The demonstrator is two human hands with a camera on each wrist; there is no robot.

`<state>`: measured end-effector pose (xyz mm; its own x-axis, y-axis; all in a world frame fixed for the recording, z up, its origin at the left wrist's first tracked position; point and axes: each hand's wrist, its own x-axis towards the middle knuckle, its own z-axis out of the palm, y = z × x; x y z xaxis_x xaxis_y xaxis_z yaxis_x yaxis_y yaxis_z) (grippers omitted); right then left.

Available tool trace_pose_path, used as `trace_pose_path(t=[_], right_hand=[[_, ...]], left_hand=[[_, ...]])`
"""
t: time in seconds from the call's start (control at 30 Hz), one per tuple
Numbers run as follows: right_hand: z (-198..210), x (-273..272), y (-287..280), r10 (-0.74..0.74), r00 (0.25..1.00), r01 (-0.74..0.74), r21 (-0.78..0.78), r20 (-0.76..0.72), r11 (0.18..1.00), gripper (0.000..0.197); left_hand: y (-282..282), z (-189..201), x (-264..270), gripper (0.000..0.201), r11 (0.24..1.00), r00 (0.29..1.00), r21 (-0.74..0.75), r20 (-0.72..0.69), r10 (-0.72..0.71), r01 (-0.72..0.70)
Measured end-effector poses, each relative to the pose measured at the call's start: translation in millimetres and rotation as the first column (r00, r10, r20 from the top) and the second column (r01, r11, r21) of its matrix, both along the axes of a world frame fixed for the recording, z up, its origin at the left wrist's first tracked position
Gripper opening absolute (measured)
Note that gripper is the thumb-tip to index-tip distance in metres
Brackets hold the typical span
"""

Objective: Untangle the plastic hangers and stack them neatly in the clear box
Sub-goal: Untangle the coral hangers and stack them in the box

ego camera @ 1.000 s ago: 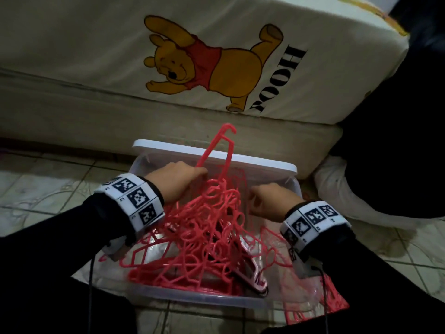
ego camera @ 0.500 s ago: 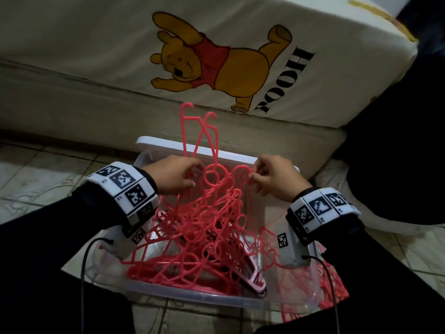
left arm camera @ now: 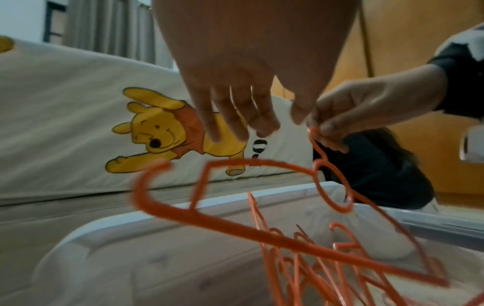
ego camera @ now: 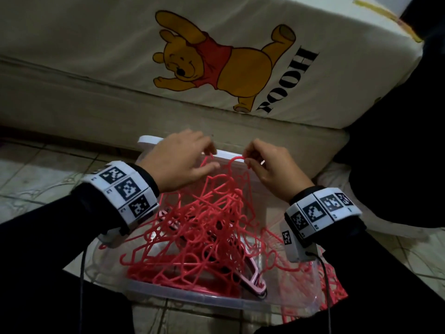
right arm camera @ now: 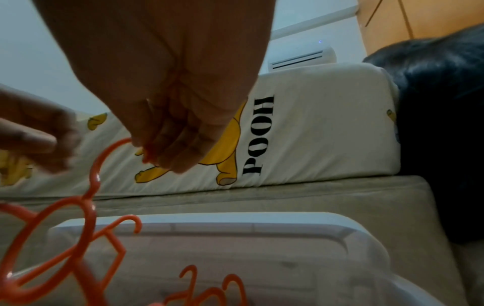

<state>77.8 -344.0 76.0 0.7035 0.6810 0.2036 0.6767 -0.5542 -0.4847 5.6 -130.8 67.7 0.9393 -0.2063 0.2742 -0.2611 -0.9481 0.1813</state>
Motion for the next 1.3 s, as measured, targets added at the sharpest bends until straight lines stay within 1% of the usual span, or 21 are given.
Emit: trace_pose_path(t=[0.07,0.1,0.13,0.2,0.27,0.33,0.37,0.4,0.47,0.53,0.6,0.63,0.7,0.77,0.83,0.9,0.97,1.03,1.1,1.23,1.3], right_hand=[[0.5,-1.8,5.1,0.002,0.999,-0.004,0.061,0.038,0.998,0.003],[0.7,-2.5,7.0,-0.002,0.998,-0.003,0.084,0.061,0.996,0.003],[0.3,-2.6,8.4,-0.008,0.997,0.0,0.099,0.077,0.995,0.003],[-1.3,-1.3,10.4,-0.043,0.996,0.034,0.12,0.075,0.992,0.004],[-5.1,3.0,10.4,-0.123,0.991,0.112,0.155,0.061,0.981,0.006],[-11.5,8.3,8.8,-0.209,0.976,0.197,0.153,0.064,0.968,0.008],[-15.9,10.6,8.1,-0.225,0.972,0.218,0.101,0.061,0.971,0.007],[-21.6,11.9,8.2,-0.216,0.975,0.216,0.007,0.052,0.976,0.005],[-35.3,8.7,11.0,-0.136,0.99,0.139,-0.229,0.03,0.963,0.008],[-51.4,-1.4,17.0,-0.007,0.998,0.034,-0.429,0.064,0.903,0.017],[-68.6,-12.4,24.6,0.156,0.977,-0.043,-0.584,0.146,0.811,0.026],[-76.7,-17.5,28.2,0.213,0.966,-0.07,-0.638,0.149,0.767,0.032],[-88.3,-26.4,34.1,0.264,0.96,-0.119,-0.709,0.098,0.695,0.041],[-94.6,-34.6,39.6,0.307,0.946,-0.142,-0.714,0.106,0.685,0.042],[-96.1,-41.8,47.2,0.343,0.92,-0.132,-0.675,0.188,0.725,0.036],[-95.3,-46.1,56.0,0.302,0.927,-0.109,-0.612,0.222,0.783,0.03],[-95.3,-49.3,63.3,0.254,0.951,-0.112,-0.565,0.179,0.817,0.032],[-98.6,-53.0,69.6,0.264,0.954,-0.137,-0.571,0.145,0.81,0.041],[-102.6,-57.5,75.3,0.293,0.945,-0.148,-0.602,0.148,0.784,0.045],[-103.5,-59.0,85.2,0.329,0.928,-0.14,-0.654,0.175,0.743,0.035],[-97.2,-54.9,88.1,0.352,0.911,-0.155,-0.614,0.214,0.774,0.032]], left_hand=[[-3.0,-4.8,2.0,0.037,0.998,0.975,-0.009,-0.215,-0.061,0.06],[-4.2,-8.1,2.8,0.033,0.997,0.958,-0.003,-0.279,-0.071,0.073],[-4.4,-11.7,3.6,0.027,0.997,0.951,0.008,-0.299,-0.075,0.081],[-1.6,-13.8,4.6,0.019,0.997,0.955,0.045,-0.293,-0.047,0.062],[8.1,-10.9,7.1,0.019,0.998,0.962,0.06,-0.271,0.025,-0.009],[21.2,-4.7,10.3,0.018,0.993,0.966,-0.017,-0.233,0.114,-0.121],[27.3,-1.4,11.9,0.017,0.981,0.962,-0.078,-0.225,0.154,-0.175],[32.6,1.2,13.4,0.016,0.966,0.957,-0.132,-0.22,0.188,-0.22],[39.6,5.5,15.8,0.016,0.937,0.948,-0.199,-0.202,0.247,-0.287],[43.4,8.2,16.6,0.017,0.916,0.94,-0.229,-0.17,0.294,-0.328],[43.7,10.4,16.1,0.019,0.91,0.936,-0.229,-0.146,0.32,-0.347],[43.1,11.7,15.6,0.021,0.906,0.933,-0.231,-0.147,0.327,-0.354],[40.7,13.3,14.3,0.024,0.9,0.929,-0.239,-0.159,0.333,-0.364],[38.0,14.7,13.2,0.025,0.896,0.928,-0.25,-0.175,0.33,-0.366],[36.0,15.7,12.9,0.025,0.891,0.926,-0.266,-0.189,0.327,-0.369],[34.7,16.5,13.1,0.025,0.887,0.923,-0.267,-0.188,0.335,-0.377],[34.4,16.8,13.6,0.026,0.887,0.922,-0.263,-0.178,0.343,-0.38],[33.4,16.4,13.6,0.028,0.892,0.926,-0.256,-0.168,0.339,-0.373],[31.7,15.1,13.8,0.028,0.899,0.931,-0.247,-0.146,0.335,-0.362],[32.3,12.7,14.1,0.026,0.896,0.937,-0.274,-0.071,0.342,-0.348],[33.9,13.0,13.7,0.025,0.888,0.934,-0.298,-0.038,0.356,-0.351]])
